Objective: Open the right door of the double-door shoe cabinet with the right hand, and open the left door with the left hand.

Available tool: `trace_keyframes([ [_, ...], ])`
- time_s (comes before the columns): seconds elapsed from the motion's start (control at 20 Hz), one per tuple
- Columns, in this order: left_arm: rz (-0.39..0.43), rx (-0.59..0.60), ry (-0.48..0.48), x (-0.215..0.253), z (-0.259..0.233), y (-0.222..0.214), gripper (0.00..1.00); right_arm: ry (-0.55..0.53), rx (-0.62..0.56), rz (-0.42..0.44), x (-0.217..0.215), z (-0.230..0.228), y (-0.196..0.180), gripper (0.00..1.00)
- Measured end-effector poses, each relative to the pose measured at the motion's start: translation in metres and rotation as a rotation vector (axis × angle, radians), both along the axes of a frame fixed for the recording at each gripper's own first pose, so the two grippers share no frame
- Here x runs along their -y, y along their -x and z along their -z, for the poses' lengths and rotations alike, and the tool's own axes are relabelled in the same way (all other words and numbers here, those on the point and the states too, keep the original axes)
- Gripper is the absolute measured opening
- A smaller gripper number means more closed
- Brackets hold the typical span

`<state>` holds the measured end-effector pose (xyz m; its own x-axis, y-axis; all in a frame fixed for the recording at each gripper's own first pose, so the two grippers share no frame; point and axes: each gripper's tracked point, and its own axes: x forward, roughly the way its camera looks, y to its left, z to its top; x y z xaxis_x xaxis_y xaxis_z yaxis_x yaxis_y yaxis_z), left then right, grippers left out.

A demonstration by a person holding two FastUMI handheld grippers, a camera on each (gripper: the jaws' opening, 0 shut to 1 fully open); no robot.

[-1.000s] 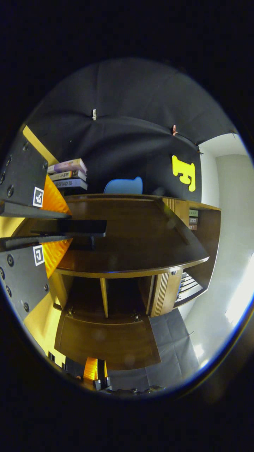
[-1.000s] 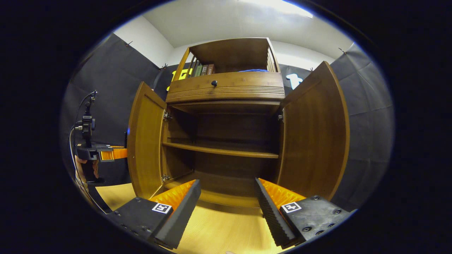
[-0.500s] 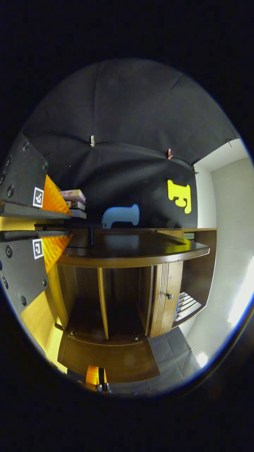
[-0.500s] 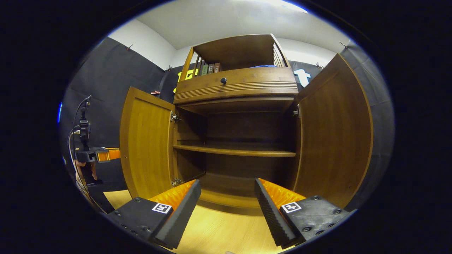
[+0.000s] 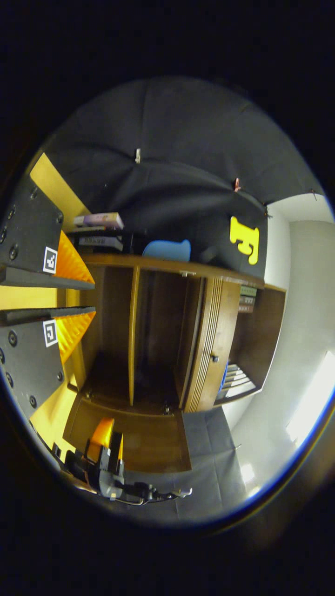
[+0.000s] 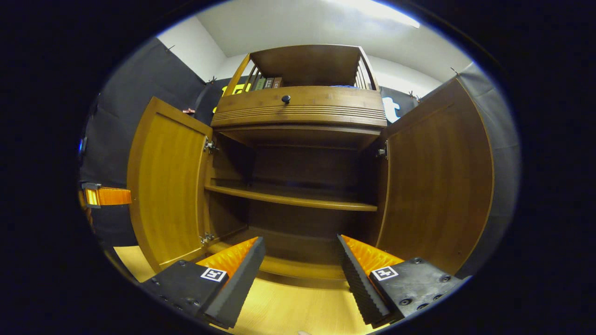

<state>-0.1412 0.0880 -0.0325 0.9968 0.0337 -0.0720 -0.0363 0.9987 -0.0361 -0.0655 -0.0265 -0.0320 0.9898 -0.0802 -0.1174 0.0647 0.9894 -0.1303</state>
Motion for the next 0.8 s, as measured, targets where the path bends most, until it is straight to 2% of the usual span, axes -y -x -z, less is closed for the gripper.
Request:
trace_keyframes([
  [0.05,0.011,-0.006,-0.005,0.008,0.002,-0.007,0.22,0.015,0.001,0.002,-0.002,0.001,-0.002,0.97],
  [0.2,0.050,-0.006,-0.018,0.033,0.006,-0.035,0.43,0.026,0.006,0.008,-0.007,0.002,-0.004,0.97],
  [0.25,0.063,-0.002,-0.025,0.039,0.005,-0.043,0.46,0.025,0.017,0.020,-0.007,0.000,-0.005,0.97],
  [0.3,0.068,0.005,-0.034,0.044,0.005,-0.049,0.62,0.023,0.025,0.031,-0.008,-0.001,-0.007,0.97],
  [0.35,0.073,0.014,-0.042,0.047,0.003,-0.055,0.54,0.017,0.031,0.040,-0.008,-0.002,-0.010,0.97],
  [0.5,0.050,0.054,-0.049,0.050,-0.001,-0.073,0.87,-0.031,0.055,0.049,-0.011,-0.009,-0.015,0.97],
  [0.55,0.034,0.065,-0.041,0.049,-0.003,-0.077,0.93,-0.052,0.062,0.054,-0.011,-0.010,-0.018,0.97],
  [0.8,0.003,0.074,-0.060,0.051,-0.002,-0.090,0.95,-0.098,0.062,0.051,-0.007,-0.014,-0.024,0.99],
])
